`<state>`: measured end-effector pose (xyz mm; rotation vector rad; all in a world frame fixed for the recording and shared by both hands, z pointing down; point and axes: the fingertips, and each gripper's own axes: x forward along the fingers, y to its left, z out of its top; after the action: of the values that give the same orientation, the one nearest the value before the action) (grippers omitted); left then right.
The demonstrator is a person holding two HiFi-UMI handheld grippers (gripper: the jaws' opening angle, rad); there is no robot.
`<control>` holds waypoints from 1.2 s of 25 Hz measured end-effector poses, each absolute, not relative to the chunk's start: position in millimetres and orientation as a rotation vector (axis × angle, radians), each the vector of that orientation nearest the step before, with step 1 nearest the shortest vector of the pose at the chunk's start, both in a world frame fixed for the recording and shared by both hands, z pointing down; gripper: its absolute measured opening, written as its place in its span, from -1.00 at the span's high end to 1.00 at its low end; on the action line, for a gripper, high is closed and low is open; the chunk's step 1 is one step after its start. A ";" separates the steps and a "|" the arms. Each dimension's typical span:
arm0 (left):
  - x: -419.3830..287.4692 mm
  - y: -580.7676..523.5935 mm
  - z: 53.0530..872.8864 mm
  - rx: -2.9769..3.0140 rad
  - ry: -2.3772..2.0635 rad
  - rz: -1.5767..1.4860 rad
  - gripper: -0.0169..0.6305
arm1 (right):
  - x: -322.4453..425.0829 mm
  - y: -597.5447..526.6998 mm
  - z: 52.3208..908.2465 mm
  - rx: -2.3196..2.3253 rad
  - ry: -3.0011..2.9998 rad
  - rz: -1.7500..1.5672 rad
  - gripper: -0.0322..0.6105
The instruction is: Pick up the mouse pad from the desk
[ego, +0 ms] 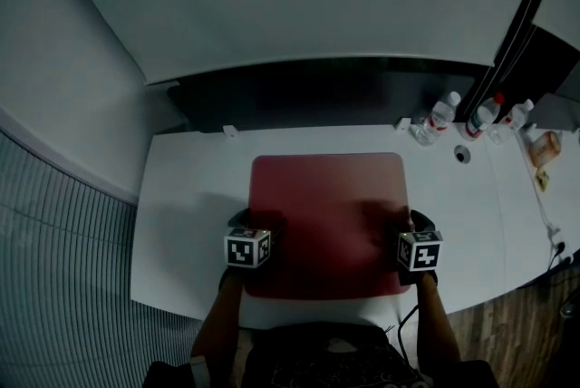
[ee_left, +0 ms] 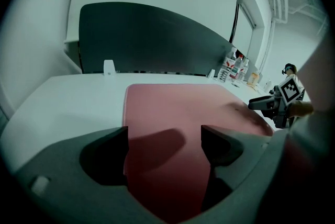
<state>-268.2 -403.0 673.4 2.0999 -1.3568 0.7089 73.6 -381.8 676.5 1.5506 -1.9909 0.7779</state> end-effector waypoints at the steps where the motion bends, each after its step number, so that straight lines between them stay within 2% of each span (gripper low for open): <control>1: -268.3 -403.1 676.1 2.093 -1.351 0.708 -0.36 | 74.8 -383.1 678.9 1.556 -1.990 0.787 -0.08; 7: -269.2 -403.4 689.9 2.066 -1.360 0.758 -0.36 | 73.0 -390.9 687.7 1.555 -2.002 0.829 -0.20; 18: -276.3 -403.7 689.8 2.047 -1.444 0.872 -0.36 | 73.3 -387.2 693.9 1.530 -1.938 0.767 -0.20; 30: -280.6 -395.2 699.6 1.942 -1.494 0.777 -0.39 | 72.5 -388.7 693.8 1.544 -1.939 0.732 -0.20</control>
<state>-280.6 -395.2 699.6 1.9419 -1.4939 0.7767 72.5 -388.7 693.8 1.5444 -1.9394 0.7322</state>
